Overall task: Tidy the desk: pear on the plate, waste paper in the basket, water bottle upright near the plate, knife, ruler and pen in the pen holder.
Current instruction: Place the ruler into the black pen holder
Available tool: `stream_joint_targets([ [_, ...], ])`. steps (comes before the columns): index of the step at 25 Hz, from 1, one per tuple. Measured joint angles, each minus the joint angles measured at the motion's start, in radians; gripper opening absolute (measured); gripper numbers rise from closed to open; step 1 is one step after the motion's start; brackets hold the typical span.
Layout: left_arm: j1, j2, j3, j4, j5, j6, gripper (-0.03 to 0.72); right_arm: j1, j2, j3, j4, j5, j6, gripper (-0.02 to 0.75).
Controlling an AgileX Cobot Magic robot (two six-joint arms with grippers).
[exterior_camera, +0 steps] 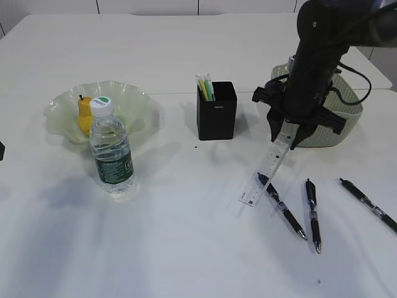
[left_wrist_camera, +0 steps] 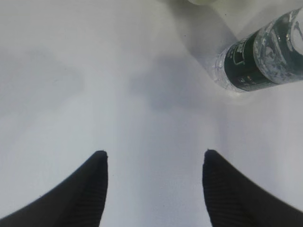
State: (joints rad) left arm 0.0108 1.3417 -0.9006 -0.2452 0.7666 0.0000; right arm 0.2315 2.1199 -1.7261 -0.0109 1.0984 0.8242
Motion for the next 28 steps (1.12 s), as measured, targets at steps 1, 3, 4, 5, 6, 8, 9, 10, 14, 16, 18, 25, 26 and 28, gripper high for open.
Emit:
stream_joint_targets([
  [1,0.0,0.0,0.0,0.0,-0.002,0.0,0.447,0.0,0.0,-0.025,-0.004,0.004,-0.01,0.276],
  [3,0.0,0.0,0.0,0.0,-0.004,0.0,0.447,0.0,0.0,-0.079,-0.013,0.008,-0.031,0.276],
  [4,0.0,0.0,0.0,0.0,-0.004,0.0,0.447,0.0,0.0,-0.102,-0.02,0.008,-0.044,0.276],
  [5,0.0,0.0,0.0,0.0,-0.004,0.0,0.447,0.0,0.0,-0.13,-0.028,0.005,-0.055,0.276],
  [6,0.0,0.0,0.0,0.0,-0.006,0.0,0.447,0.0,0.0,-0.157,-0.035,-0.001,-0.067,0.276],
  [8,0.0,0.0,0.0,0.0,-0.008,0.0,0.447,0.0,0.0,-0.201,-0.047,-0.024,-0.098,0.276],
  [9,0.0,0.0,0.0,0.0,-0.008,0.0,0.447,0.0,0.0,-0.223,-0.055,-0.038,-0.112,0.276],
  [10,0.0,0.0,0.0,0.0,-0.008,0.0,0.447,0.0,0.0,-0.243,-0.061,-0.054,-0.127,0.276],
  [14,0.0,0.0,0.0,0.0,-0.01,0.0,0.447,0.0,0.0,-0.299,-0.079,-0.125,-0.19,0.276],
  [16,0.0,0.0,0.0,0.0,-0.014,0.0,0.447,0.0,0.0,-0.318,-0.083,-0.174,-0.218,0.276],
  [18,0.0,0.0,0.0,0.0,-0.014,0.0,0.447,0.0,0.0,-0.323,-0.083,-0.231,-0.247,0.276],
  [25,0.0,0.0,0.0,0.0,-0.014,0.0,0.447,0.0,0.01,-0.323,-0.088,-0.491,-0.34,0.276],
  [26,0.0,0.0,0.0,0.0,-0.014,0.0,0.447,0.0,0.012,-0.323,-0.088,-0.537,-0.35,0.276],
  [28,0.0,0.0,0.0,0.0,-0.014,0.0,0.447,0.0,0.012,-0.323,-0.091,-0.617,-0.365,0.276],
])
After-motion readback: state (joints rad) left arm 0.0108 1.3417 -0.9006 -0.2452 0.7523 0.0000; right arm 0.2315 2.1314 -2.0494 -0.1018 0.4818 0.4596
